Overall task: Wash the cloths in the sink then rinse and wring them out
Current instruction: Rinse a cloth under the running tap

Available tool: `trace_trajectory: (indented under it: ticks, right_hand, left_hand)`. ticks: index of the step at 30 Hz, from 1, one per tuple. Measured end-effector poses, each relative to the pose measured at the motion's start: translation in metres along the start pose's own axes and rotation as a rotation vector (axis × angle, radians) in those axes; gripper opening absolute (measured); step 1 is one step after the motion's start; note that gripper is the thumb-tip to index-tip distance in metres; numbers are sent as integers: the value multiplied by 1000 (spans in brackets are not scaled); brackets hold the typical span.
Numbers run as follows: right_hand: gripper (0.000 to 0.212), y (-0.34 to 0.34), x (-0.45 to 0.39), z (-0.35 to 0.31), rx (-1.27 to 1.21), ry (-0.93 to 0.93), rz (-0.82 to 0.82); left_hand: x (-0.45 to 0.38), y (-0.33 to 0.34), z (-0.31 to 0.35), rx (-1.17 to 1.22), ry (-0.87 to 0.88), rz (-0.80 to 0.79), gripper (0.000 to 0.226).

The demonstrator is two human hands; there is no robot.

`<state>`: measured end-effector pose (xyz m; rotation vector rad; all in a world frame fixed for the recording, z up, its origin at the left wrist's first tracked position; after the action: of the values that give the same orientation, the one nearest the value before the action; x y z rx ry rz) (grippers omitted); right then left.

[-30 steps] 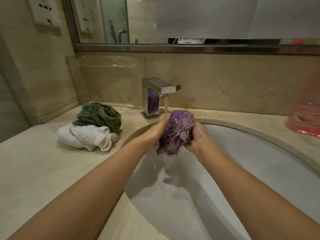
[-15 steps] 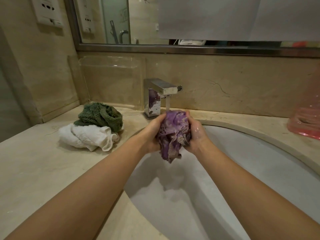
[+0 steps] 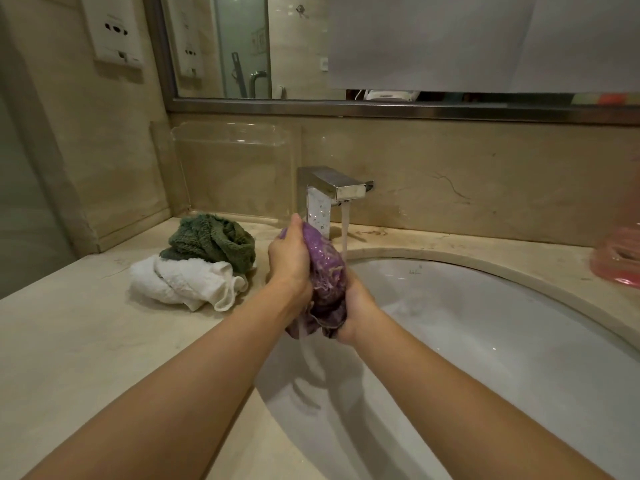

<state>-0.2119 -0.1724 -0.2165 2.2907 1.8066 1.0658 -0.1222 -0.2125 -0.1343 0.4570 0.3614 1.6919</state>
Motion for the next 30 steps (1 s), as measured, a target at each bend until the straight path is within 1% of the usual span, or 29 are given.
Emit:
trace_trajectory:
  ticks: [1, 2, 3, 4, 5, 6, 7, 8, 9, 11, 13, 15, 17, 18, 20, 22, 23, 24, 25, 26, 27, 30]
  right_hand:
    - [58, 1, 4, 4, 16, 55, -26]
    - [59, -4, 4, 8, 62, 103, -19]
    - [66, -13, 7, 8, 151, 130, 23]
    - [74, -18, 6, 7, 179, 151, 26]
    - [81, -14, 10, 7, 137, 179, -24]
    - [85, -5, 15, 9, 75, 209, -112]
    - [85, 4, 19, 9, 15, 210, -198]
    - [79, 10, 19, 4, -46, 172, -255]
    - [70, 12, 19, -4, -97, 117, -266]
    - [50, 5, 11, -20, -208, -2, -186]
    - [34, -6, 0, -34, -221, -145, -45]
    - [30, -26, -2, -46, -147, -291, 164]
    - [32, -44, 7, -60, -140, -415, 329]
    - [36, -50, 12, -67, -148, -467, 374]
    - [45, -57, 19, -78, -155, -524, 400]
    - [48, -58, 20, -81, -149, -525, 392]
    - [48, -56, 20, -81, -158, -518, 375]
    - [49, -53, 18, -80, -149, -513, 356]
    - [49, -49, 16, -81, -91, -513, 339]
    - [49, -44, 16, -82, 4, -518, 329]
    - [47, -39, 17, -83, 91, -531, 318]
    - [55, -22, 20, -84, 215, -585, 232]
  left_hand:
    - [0, -3, 1, -21, 25, 24, 28]
    - [0, -5, 4, -43, 56, 48, 27]
    - [-1, -7, 5, -67, 81, 63, 25]
    - [-2, -7, 7, -93, 98, 65, 22]
    - [-2, -6, 7, -115, 106, 56, 22]
    - [-2, -4, 6, -128, 98, 41, 24]
    - [-1, 0, 3, -126, 77, 16, 31]
    - [-1, 3, 0, -120, 49, -12, 40]
    - [0, 7, -4, -114, 16, -42, 50]
    - [2, 10, -10, -130, -23, -65, 57]
    - [0, 7, -7, -286, 30, -19, 51]
    - [3, 6, 0, -516, 125, 28, 43]
    - [7, 14, -1, -694, 188, -26, 39]
    - [8, 18, -3, -751, 213, -54, 38]
    - [5, 21, -8, -800, 222, -110, 35]
    - [5, 26, -19, -723, 142, -185, 25]
    - [8, 29, -25, -656, 67, -215, 30]
    - [11, 31, -33, -586, -15, -237, 40]
    - [12, 32, -38, -536, -77, -239, 49]
    - [14, 33, -40, -502, -102, -239, 55]
    - [15, 33, -39, -490, -98, -230, 56]
    - [16, 29, -29, -542, -13, -179, 41]
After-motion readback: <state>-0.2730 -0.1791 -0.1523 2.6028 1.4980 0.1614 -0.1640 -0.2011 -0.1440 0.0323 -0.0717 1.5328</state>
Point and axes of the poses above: each hand's wrist, its own x-axis away from the middle knuckle, its own y-axis out of the palm, z = x × y, the point moved 10 cm from there along -x, towards the middle knuckle, and after that the axes turned 1 degree about -y, right-handed, at the moved point
